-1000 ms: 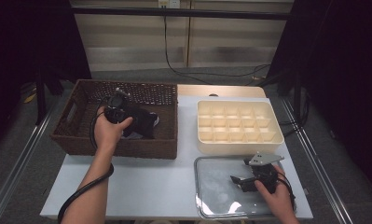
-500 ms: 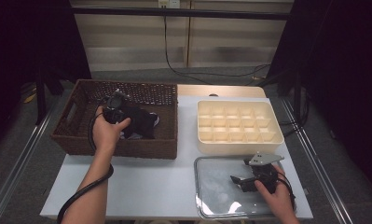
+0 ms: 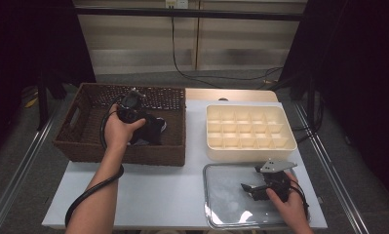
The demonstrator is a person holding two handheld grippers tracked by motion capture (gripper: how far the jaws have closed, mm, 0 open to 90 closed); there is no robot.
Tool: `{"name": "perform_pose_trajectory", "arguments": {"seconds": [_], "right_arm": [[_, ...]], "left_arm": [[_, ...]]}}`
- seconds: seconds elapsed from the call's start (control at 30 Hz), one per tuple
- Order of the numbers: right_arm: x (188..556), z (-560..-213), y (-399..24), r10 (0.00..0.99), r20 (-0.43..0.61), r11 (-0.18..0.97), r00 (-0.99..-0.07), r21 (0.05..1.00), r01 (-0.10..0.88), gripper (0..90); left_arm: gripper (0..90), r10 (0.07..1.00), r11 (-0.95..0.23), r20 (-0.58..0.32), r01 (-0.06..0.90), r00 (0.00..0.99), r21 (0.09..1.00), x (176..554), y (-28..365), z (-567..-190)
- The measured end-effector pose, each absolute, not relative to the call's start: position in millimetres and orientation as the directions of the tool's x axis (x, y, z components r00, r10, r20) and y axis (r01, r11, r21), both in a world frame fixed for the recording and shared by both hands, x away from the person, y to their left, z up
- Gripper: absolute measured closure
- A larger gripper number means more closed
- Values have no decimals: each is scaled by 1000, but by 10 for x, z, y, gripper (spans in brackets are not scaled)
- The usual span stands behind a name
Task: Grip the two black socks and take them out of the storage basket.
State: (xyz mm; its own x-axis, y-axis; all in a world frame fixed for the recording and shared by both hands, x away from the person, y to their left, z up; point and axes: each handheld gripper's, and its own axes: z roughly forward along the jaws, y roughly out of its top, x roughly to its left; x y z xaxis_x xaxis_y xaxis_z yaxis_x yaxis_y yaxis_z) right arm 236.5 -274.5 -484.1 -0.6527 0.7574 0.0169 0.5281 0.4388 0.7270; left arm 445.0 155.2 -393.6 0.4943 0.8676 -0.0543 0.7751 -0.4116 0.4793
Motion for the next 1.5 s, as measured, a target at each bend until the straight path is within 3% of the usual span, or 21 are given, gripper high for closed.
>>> {"name": "perform_pose_trajectory", "arguments": {"seconds": [0.07,0.17,0.27,0.3,0.37,0.57,0.7,0.87,0.93,1.5], "right_arm": [[2365,-4839,-2746,759,12,441,-651,726,528,142],[2366,-4839,-2746,758,17,439,-652,726,530,142],[2367,-4841,-2746,756,18,440,-654,727,528,142],[2364,-4838,-2745,759,16,440,-651,724,531,142],[2365,-4838,-2746,759,16,440,-651,725,530,142],[2366,-4840,-2746,757,19,439,-653,726,530,142],[2369,-4841,-2747,756,17,440,-654,727,527,142],[2364,-4838,-2746,759,16,440,-651,725,531,142],[2365,-4838,-2747,758,16,440,-652,725,530,142],[2364,-4839,-2745,758,17,439,-652,726,529,142]], "left_arm": [[367,875,-415,-29,780,483,468,4456,1529,-3941],[441,885,-400,-22,785,464,472,4459,1531,-3936],[712,894,-372,-50,802,445,467,4468,1557,-3951],[712,889,-372,-70,804,452,464,4473,1576,-3951],[799,891,-368,-77,813,447,451,4467,1583,-3965],[788,890,-371,-77,811,450,453,4444,1607,-3971],[694,893,-375,-54,805,447,460,4434,1618,-3967],[786,892,-348,-108,820,438,454,4440,1636,-3981],[864,887,-362,-107,820,449,444,4445,1629,-3988],[873,882,-336,-152,821,446,461,4399,1816,-3571]]}}
